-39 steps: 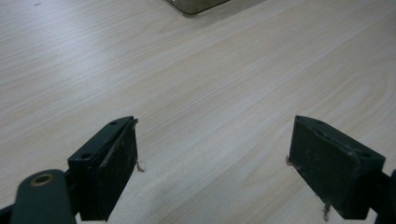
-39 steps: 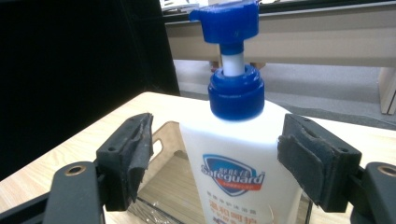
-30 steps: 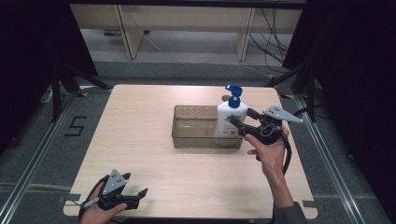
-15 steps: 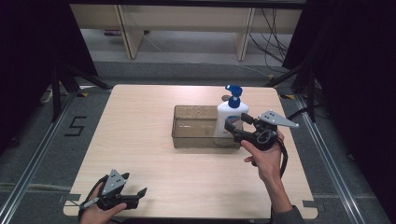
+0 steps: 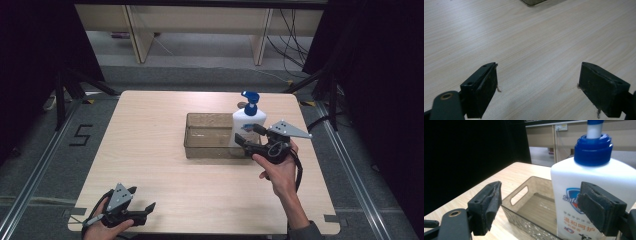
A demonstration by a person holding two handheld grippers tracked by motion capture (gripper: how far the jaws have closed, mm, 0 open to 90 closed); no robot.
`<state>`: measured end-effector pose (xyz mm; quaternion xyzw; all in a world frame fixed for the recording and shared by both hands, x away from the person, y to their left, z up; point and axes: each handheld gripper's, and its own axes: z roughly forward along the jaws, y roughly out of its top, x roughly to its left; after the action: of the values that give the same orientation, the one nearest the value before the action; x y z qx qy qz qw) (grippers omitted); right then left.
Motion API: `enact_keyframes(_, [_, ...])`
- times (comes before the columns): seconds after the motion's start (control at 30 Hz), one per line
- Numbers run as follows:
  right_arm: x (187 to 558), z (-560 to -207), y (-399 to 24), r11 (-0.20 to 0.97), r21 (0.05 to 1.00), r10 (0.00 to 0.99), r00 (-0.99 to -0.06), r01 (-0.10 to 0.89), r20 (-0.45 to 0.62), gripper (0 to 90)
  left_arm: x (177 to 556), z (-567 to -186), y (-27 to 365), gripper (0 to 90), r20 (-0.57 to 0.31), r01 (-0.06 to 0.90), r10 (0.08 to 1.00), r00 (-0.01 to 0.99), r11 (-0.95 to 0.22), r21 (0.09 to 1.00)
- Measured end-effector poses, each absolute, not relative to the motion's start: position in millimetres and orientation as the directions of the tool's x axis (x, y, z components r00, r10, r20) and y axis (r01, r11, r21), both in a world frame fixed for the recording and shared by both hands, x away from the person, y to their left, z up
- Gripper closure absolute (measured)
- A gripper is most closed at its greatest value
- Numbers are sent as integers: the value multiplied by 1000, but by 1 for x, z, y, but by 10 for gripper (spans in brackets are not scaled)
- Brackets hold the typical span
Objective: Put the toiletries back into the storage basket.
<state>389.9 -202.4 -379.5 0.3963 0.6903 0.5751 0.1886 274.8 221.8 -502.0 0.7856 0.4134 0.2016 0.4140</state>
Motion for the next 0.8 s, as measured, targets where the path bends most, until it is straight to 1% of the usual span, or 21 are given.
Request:
enact_keyframes(0.1, [388, -382, -201, 24, 938, 758, -618, 346, 209, 185, 275, -502, 222, 148, -28, 482, 817, 576, -312, 819])
enact_keyframes(0.33, [385, -388, -198, 39, 940, 748, -634, 338, 197, 164, 275, -502, 221, 148, -28, 482, 816, 578, -313, 818])
enact_keyframes(0.37, [384, -389, -197, 32, 935, 748, -628, 354, 213, 162, 275, -502, 222, 148, -27, 483, 816, 578, -315, 817])
enact_keyframes(0.43, [383, -391, -196, 36, 936, 737, -641, 351, 213, 161, 275, -502, 222, 148, -28, 483, 816, 577, -313, 818])
enact_keyframes(0.57, [383, -394, -196, 49, 936, 744, -638, 350, 199, 160, 275, -503, 222, 148, -31, 486, 818, 574, -310, 817])
enact_keyframes(0.6, [381, -394, -195, 26, 926, 738, -633, 376, 236, 160, 275, -503, 221, 148, -36, 486, 818, 574, -305, 819])
enact_keyframes(0.63, [382, -395, -195, 39, 934, 741, -638, 354, 210, 160, 275, -503, 222, 148, -28, 486, 817, 576, -314, 816])
enact_keyframes(0.7, [381, -397, -195, 40, 930, 737, -639, 367, 220, 160, 275, -502, 222, 148, -29, 485, 816, 577, -314, 816])
enact_keyframes(0.8, [380, -399, -194, 47, 933, 734, -646, 356, 210, 160, 275, -502, 222, 148, -30, 484, 816, 577, -312, 817])
